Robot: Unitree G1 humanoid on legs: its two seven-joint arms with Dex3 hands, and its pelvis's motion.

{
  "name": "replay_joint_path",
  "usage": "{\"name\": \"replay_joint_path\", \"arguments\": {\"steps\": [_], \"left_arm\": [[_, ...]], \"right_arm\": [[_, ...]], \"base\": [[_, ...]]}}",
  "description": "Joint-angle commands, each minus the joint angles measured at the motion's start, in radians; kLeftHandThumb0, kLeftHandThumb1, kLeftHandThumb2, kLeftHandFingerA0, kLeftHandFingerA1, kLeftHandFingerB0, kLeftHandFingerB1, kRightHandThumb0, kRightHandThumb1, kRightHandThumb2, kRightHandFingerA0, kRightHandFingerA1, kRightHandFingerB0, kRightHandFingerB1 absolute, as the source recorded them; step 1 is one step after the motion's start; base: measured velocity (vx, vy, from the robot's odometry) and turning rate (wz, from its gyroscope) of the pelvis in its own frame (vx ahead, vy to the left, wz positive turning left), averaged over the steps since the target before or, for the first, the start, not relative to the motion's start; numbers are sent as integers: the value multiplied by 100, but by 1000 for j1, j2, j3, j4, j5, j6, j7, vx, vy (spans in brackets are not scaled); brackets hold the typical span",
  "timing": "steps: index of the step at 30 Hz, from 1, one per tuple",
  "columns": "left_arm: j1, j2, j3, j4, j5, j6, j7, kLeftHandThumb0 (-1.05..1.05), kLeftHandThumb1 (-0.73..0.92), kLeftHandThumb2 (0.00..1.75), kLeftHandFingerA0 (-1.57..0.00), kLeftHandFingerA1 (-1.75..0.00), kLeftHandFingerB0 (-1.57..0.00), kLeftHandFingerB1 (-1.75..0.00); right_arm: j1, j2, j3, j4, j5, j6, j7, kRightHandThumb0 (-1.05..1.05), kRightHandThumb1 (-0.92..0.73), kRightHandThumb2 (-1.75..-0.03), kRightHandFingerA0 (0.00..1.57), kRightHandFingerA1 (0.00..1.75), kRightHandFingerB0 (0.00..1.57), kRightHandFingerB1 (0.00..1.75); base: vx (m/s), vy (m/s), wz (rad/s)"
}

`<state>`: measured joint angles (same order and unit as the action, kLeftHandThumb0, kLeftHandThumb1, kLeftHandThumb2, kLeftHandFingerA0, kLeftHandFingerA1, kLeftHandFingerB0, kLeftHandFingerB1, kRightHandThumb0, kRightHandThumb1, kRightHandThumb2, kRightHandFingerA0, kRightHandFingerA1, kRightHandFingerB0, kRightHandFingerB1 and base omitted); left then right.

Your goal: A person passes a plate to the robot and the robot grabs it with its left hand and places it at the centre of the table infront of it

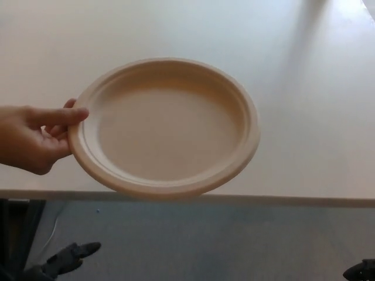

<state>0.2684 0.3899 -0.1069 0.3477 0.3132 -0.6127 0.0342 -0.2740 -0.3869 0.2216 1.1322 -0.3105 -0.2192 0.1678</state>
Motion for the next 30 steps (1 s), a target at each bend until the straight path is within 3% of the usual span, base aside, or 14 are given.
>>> {"name": "replay_joint_path", "arguments": {"steps": [1, 2, 3, 4, 9, 10, 17, 21, 25, 26, 27, 30], "left_arm": [[197, -2, 46, -335, 101, -167, 80, -62, 44, 74, -36, -46, -27, -41], [217, -15, 65, -400, 114, -203, 95, -62, 44, 75, -41, -48, -28, -41], [228, -22, 74, -432, 120, -216, 102, -62, 44, 75, -41, -48, -28, -41], [239, -25, 72, -466, 87, -233, 87, -56, 55, 57, -44, -38, -34, -32], [296, -79, 138, -675, 102, -327, 106, -54, 56, 58, -52, -41, -40, -34], [309, -85, 148, -735, 75, -348, 96, -57, 45, 76, -45, -51, -35, -44], [323, -138, 166, -963, -17, -388, 78, -56, 42, 74, -49, -54, -43, -46], [282, -194, 213, -1001, 18, -396, 87, -61, 40, 74, -47, -51, -39, -44], [215, -242, 236, -1056, 12, -388, 87, -67, 43, 75, -55, -53, -42, -44], [208, -249, 237, -1067, 8, -382, 83, -67, 43, 75, -55, -53, -42, -44], [209, -254, 215, -1102, -18, -370, 77, -62, 37, 74, -60, -57, -52, -48], [156, -294, 241, -1105, 0, -418, 89, -57, 38, 73, -62, -59, -49, -48]], "right_arm": [[40, -19, 18, -7, -22, -5, 1, -56, -48, -86, 56, 69, 26, 53], [40, -19, 20, -9, -23, 0, 3, -52, -62, -58, 58, 63, 31, 44], [40, -19, 22, -9, -23, 2, 3, -52, -62, -58, 58, 63, 31, 44], [42, -21, 22, -11, -21, -3, 8, -52, -62, -58, 56, 62, 31, 43], [48, -21, 31, -7, -25, -6, 9, -54, -62, -59, 53, 62, 31, 44], [48, -19, 28, -6, -21, -7, 10, -52, -60, -58, 53, 64, 31, 46], [41, -18, 40, -2, -26, 3, 9, -53, -62, -58, 53, 61, 32, 44], [25, -20, 37, 0, -20, 12, 13, -53, -62, -58, 55, 61, 32, 43], [25, -22, 34, -2, -14, 3, 20, -52, -62, -58, 55, 61, 32, 43], [24, -22, 35, -4, -15, 7, 21, -52, -62, -58, 55, 61, 32, 43], [24, -22, 34, -2, -13, 2, 23, -51, -62, -58, 56, 62, 32, 43], [13, -24, 32, -3, -13, 6, 23, -52, -62, -58, 56, 63, 32, 43]], "base": [[0, 0, 0], [0, 0, 0], [0, 0, 0], [0, 0, 0], [0, 0, 0], [0, 0, 0], [0, 0, 0], [0, 0, 0], [0, 0, 0], [0, 0, 0], [0, 0, 0], [0, 0, 0]]}}
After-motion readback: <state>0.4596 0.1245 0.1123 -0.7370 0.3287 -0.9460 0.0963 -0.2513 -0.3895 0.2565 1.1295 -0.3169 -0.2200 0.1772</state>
